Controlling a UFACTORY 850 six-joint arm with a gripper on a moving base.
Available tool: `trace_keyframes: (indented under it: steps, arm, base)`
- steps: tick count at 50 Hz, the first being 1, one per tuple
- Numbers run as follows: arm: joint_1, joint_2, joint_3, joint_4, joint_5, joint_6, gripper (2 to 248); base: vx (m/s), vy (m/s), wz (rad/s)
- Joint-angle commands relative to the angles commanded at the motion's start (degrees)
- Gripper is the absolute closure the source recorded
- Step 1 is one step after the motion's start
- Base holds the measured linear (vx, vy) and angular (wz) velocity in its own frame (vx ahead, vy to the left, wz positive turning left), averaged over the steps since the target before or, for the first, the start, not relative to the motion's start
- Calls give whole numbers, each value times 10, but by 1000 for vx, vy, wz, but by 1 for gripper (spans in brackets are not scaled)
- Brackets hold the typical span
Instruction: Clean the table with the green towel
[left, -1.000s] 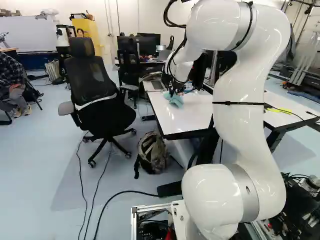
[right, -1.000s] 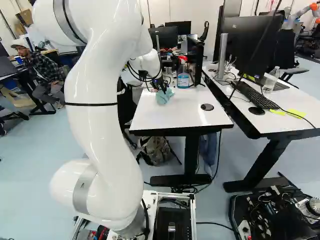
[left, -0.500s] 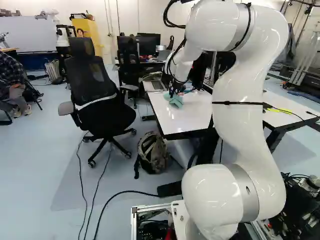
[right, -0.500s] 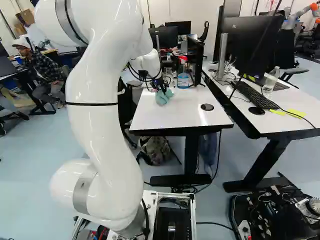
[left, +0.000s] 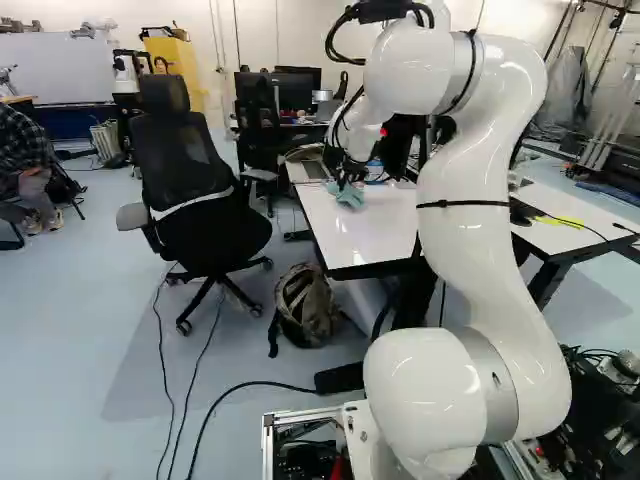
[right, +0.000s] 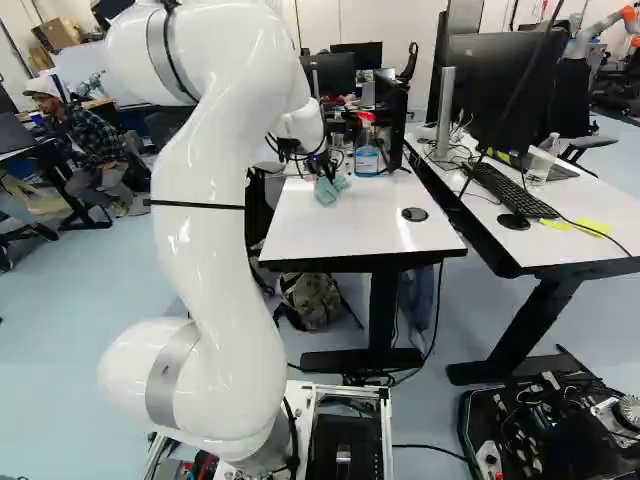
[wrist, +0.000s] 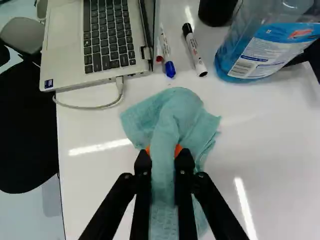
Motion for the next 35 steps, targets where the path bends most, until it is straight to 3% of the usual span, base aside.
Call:
trace_keyframes:
  steps: [20,35]
  arm:
    - [-28,-6,-9,0,0,0,197]
    - [-42,15,20,0,0,0,197]
  base:
    - [0,0,0]
    - [0,0,0]
